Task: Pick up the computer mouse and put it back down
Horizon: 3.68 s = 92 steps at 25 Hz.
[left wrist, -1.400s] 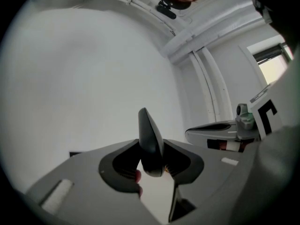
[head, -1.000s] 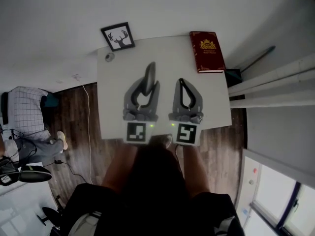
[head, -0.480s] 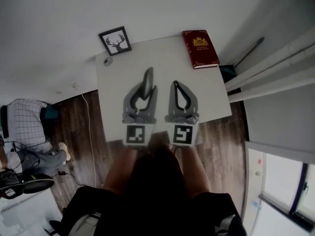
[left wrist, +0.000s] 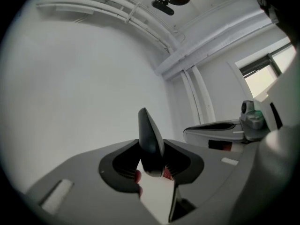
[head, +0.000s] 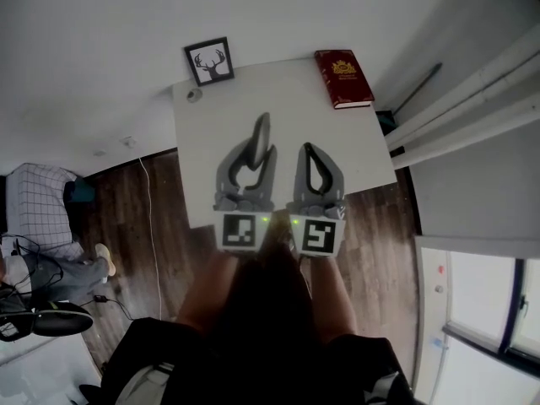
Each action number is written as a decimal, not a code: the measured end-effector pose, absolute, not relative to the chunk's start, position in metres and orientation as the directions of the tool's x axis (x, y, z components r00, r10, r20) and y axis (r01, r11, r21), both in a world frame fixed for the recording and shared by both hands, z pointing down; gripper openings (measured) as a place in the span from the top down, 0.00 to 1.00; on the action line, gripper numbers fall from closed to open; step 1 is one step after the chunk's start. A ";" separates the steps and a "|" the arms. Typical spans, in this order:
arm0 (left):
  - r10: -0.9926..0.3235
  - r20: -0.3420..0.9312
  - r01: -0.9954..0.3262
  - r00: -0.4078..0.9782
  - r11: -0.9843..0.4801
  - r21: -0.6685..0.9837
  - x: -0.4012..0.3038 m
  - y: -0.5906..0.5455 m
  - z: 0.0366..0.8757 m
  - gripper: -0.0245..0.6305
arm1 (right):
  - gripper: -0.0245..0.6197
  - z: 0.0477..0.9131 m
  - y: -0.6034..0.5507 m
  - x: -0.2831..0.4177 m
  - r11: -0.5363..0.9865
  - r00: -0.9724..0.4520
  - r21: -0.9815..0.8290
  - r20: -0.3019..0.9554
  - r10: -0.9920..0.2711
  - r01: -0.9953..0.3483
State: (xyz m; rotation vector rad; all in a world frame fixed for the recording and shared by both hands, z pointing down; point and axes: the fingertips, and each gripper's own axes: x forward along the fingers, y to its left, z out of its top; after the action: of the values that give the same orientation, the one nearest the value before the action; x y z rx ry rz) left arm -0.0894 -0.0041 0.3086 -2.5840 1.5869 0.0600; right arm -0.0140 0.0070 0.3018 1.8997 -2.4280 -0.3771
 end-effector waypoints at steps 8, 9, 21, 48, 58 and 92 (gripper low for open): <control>-0.875 -0.112 -0.883 0.470 -0.467 -0.055 -0.090 0.036 0.304 0.74 | 0.94 0.299 0.048 -0.013 0.201 -0.227 0.204 -0.116 -0.967 -0.958; -0.876 -0.117 -0.883 0.468 -0.466 -0.053 -0.087 0.039 0.302 0.74 | 0.94 0.299 0.051 -0.011 0.207 -0.233 0.208 -0.112 -0.966 -0.956; -0.888 -0.104 -0.891 0.447 -0.432 -0.139 -0.049 0.072 0.290 0.75 | 0.94 0.282 0.082 0.023 0.238 -0.270 0.202 -0.151 -0.951 -0.950; -0.887 -0.117 -0.890 0.447 -0.428 -0.154 -0.023 0.082 0.291 0.75 | 0.94 0.284 0.093 0.046 0.242 -0.279 0.223 -0.154 -0.948 -0.944; -0.882 -0.089 -0.881 0.463 -0.447 -0.159 -0.007 0.083 0.299 0.75 | 0.94 0.287 0.095 0.061 0.243 -0.280 0.219 -0.162 -0.946 -0.945; -0.867 0.065 -0.855 0.494 -0.498 -0.142 0.029 -0.058 0.359 0.75 | 0.94 0.335 -0.041 0.094 0.241 -0.256 0.193 -0.054 -0.965 -0.951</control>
State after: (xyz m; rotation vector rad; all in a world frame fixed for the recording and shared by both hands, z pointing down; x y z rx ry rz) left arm 0.0288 -0.0579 0.3593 -2.6363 1.5232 -0.1955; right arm 0.0941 -0.0414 0.3348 1.8679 -2.4144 -0.2860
